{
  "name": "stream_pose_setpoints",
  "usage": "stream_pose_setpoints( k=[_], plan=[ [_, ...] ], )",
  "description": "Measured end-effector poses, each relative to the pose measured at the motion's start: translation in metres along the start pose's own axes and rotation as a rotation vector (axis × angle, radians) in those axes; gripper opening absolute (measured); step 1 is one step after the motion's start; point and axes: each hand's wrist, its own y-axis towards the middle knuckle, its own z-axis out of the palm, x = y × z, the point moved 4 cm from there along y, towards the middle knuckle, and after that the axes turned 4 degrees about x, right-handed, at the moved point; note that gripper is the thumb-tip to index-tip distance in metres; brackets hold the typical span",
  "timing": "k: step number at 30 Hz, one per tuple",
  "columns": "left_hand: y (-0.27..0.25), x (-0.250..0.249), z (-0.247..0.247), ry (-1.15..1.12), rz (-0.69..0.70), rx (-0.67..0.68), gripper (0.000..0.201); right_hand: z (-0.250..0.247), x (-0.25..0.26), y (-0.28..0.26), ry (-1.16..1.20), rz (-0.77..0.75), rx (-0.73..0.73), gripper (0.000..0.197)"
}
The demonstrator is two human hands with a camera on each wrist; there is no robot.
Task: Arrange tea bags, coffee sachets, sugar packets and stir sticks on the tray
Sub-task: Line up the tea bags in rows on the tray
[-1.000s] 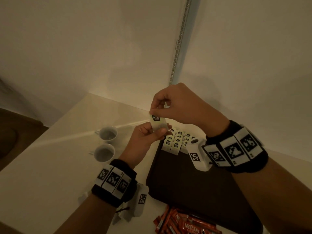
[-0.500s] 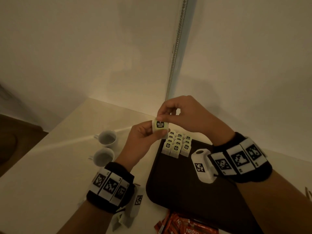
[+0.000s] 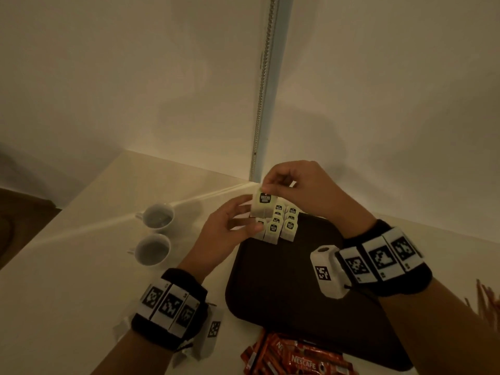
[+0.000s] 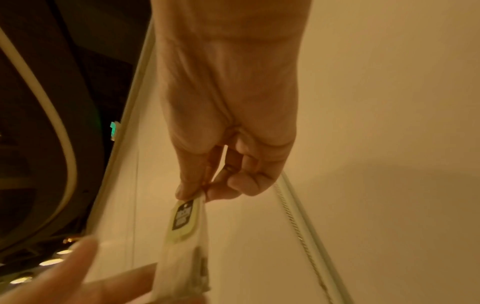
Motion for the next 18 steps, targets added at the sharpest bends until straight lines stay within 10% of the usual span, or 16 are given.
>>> stream_pose_setpoints(
  k=[12, 18],
  plan=[
    [-0.11, 0.077, -0.094, 0.155, -0.344, -0.217, 0.017, 0.076, -0.17, -0.047, -0.067, 0.589, 0.258, 0.019],
    [-0.157, 0.099, -0.131, 0.226, -0.473, -0.289, 0.022, 0.081, -0.207, -0.043, -0.042, 0.667, 0.109, 0.012]
  ],
)
